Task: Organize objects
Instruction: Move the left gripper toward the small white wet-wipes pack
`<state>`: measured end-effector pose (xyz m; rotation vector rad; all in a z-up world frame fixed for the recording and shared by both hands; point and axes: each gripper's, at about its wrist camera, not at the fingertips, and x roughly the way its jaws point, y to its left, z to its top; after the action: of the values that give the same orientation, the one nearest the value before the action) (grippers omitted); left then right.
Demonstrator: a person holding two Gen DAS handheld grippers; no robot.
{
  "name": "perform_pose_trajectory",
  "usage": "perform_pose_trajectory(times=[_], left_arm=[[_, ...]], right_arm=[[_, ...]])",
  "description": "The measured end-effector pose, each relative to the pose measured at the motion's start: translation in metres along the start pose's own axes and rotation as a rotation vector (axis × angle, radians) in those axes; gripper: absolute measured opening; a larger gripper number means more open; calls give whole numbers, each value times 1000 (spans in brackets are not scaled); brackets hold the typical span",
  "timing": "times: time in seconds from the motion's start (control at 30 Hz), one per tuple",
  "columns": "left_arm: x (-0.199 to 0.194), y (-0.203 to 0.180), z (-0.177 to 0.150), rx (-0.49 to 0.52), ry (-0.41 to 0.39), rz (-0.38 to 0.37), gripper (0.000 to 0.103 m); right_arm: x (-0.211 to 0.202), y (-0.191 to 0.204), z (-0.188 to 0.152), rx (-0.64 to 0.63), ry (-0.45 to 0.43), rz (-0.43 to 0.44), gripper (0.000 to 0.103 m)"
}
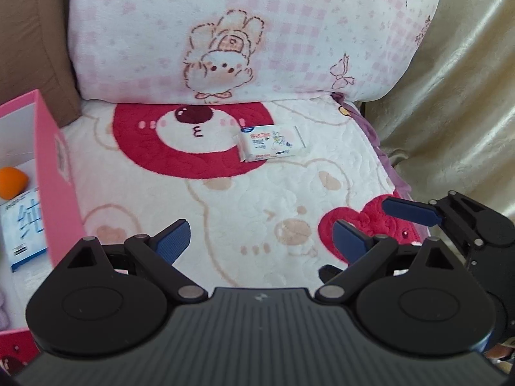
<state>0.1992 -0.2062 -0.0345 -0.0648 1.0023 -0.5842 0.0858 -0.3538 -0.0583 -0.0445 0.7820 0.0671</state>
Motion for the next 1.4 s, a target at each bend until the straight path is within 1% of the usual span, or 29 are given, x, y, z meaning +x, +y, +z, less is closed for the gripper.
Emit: perform_pose_trajectory(times=[0.1, 0.17, 0.33, 0.43, 0.53, 0.7, 0.83, 0.9, 1.0, 1.1, 1.13, 1.17, 1.27, 1.33, 1.4], left_arm=[[11, 1, 2, -7, -35, -21, 95], [19, 2, 3, -6, -49, -22, 95], [40, 4, 5, -3, -69, -32, 95], [53, 5, 9, -4, -83, -40, 94], [64, 6, 12, -7, -102, -55, 93], [89, 9, 20, -29, -101, -47, 84], [108, 16, 25, -59, -99, -41, 81], [114, 19, 28, -65, -115, -39, 76], [124, 24, 33, -85, -123, -35, 72], [132, 29, 36, -114, -129, -42, 67], [134, 29, 36, -119, -130, -45, 67], [136, 28, 36, -120, -136, -50, 67], [139, 20, 36, -79, -148, -54, 66], [141, 19, 37, -88, -152, -39, 63], [144, 21, 40, -112, -150, -41, 59]], right_arm=[[9, -6, -7, -6, -44, 26, 91], [16, -9, -12, 0, -57, -2, 91], [30, -20, -18, -11, -76, -36, 91], [40, -26, -16, -51, -92, -70, 91], [53, -36, -12, -36, -96, -84, 91], [76, -49, -7, -12, -92, -114, 91], [93, -56, -4, -17, -78, -121, 91], [101, -58, -2, -26, -72, -117, 91], [112, -59, 1, -31, -52, -108, 91], [123, -65, 4, -3, -37, -93, 91], [126, -66, 6, 0, -36, -88, 91], [128, -66, 7, 1, -37, -89, 91], [135, -68, 10, 10, -42, -82, 91], [138, -68, 11, 2, -47, -79, 91], [142, -67, 13, -3, -47, -77, 91]])
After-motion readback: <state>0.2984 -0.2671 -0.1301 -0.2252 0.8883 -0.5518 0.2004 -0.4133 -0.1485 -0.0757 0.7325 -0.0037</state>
